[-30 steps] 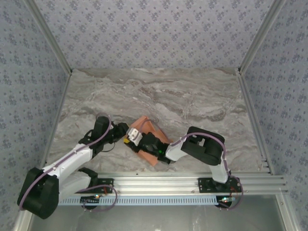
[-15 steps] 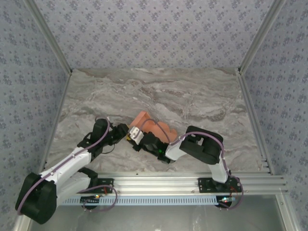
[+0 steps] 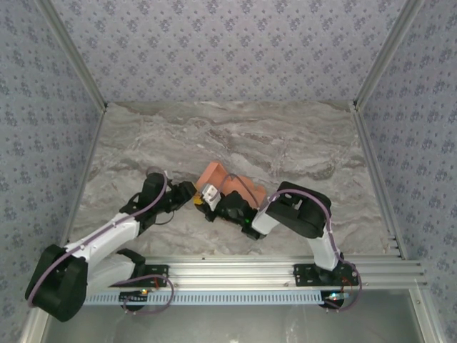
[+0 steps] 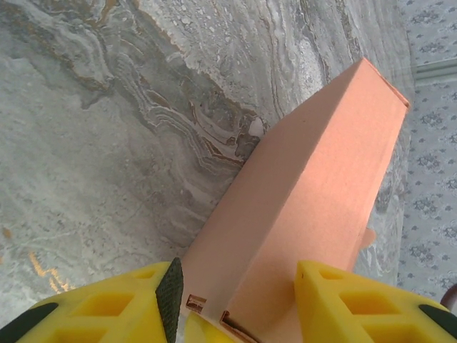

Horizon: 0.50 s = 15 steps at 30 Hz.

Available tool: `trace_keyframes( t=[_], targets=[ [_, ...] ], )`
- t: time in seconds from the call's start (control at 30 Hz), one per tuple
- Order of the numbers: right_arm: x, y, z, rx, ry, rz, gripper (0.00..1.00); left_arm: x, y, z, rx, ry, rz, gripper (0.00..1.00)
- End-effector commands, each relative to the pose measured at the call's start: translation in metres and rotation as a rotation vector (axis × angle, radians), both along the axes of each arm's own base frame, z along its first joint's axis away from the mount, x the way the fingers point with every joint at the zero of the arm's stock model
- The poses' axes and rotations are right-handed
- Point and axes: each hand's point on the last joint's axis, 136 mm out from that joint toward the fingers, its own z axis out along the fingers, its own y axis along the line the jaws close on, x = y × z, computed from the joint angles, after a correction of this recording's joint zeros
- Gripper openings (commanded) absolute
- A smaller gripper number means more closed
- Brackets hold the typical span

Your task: Fold the paper box

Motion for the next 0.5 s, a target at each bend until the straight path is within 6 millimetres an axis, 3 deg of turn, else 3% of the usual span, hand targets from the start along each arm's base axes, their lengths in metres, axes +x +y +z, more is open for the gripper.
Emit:
trace_keyframes(
  t=[0.0,0.3,0.47],
  targets=[
    [-0.002,-0.001,-0.006,0.028,0.021,0.058,0.09,-0.015,-0.015,-0.009,0.024,0.049,-0.121,0.46],
    [-0.017,0.006,-0.018,0.004,0.043,0.202,0.08,-0.012,-0.035,-0.009,0.032,0.039,-0.221,0.46],
    [-0.015,0.003,-0.027,0.000,0.076,0.226,0.08,-0.012,-0.040,-0.009,0.036,0.031,-0.252,0.46]
  ],
)
